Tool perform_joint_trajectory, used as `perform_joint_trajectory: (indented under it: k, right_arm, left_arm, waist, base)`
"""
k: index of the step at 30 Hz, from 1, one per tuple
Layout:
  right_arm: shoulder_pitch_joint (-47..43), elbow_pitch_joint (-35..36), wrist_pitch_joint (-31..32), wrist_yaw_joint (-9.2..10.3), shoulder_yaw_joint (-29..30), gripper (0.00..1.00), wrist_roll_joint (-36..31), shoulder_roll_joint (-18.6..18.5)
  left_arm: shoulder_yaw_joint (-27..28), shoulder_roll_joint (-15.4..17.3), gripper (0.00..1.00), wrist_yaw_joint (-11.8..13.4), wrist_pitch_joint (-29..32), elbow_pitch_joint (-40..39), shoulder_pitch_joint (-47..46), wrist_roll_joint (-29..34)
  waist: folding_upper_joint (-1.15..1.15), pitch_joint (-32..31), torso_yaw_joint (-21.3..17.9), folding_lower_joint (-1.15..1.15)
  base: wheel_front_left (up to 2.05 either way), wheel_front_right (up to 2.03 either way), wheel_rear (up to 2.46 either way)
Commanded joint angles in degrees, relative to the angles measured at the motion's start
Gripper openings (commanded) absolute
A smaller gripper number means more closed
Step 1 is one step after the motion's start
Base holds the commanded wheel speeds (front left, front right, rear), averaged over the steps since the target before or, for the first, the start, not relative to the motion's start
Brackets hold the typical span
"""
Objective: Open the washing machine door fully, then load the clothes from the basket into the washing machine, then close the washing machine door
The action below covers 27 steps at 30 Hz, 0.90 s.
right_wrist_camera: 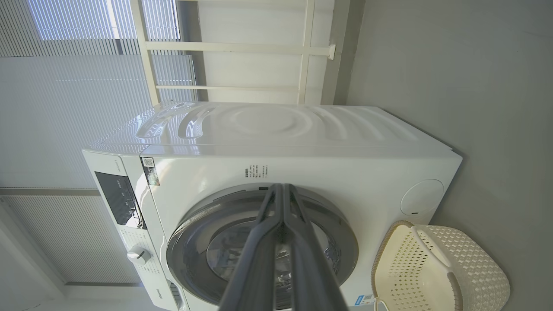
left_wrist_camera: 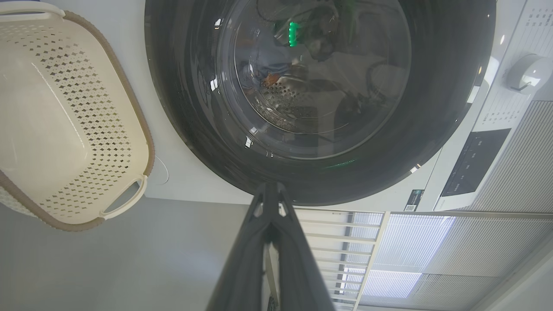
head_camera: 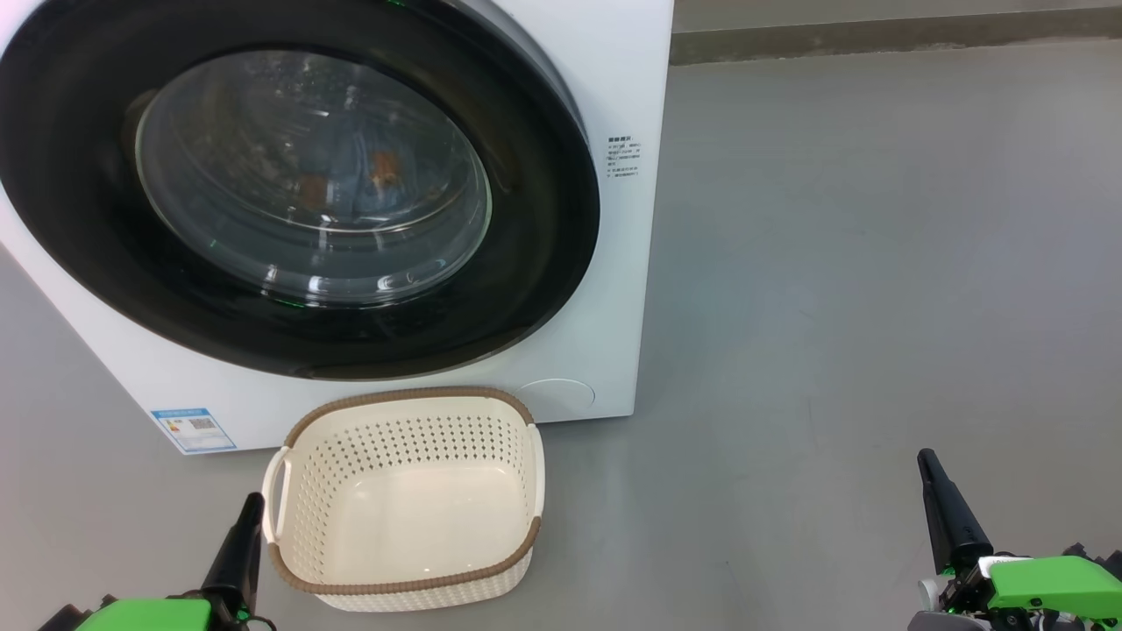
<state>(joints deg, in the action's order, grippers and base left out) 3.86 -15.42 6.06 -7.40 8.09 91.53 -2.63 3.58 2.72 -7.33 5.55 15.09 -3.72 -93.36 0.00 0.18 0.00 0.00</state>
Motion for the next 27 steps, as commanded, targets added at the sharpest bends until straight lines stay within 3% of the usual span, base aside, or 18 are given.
perform_joint_trajectory:
  k: [1,27]
  right_arm:
    - [2.3,1.4,0.4,-0.09,-1.6,0.0,0.6,-0.2]
    - [2.3,1.4,0.4,-0.09,-1.6,0.0,0.6,-0.2]
  left_arm:
    - [2.0,0.9,0.0,-0.2,0.2,-1.1,-2.4,0.4]
    - [2.3,0.7,0.0,-0.2,0.4,-1.1,-2.4,0.7]
  waist:
    - [0.0,0.0,0.0,0.0]
    - [0.0,0.0,0.0,0.0]
  base:
    - [0.0,0.0,0.0]
    - [0.0,0.0,0.0]
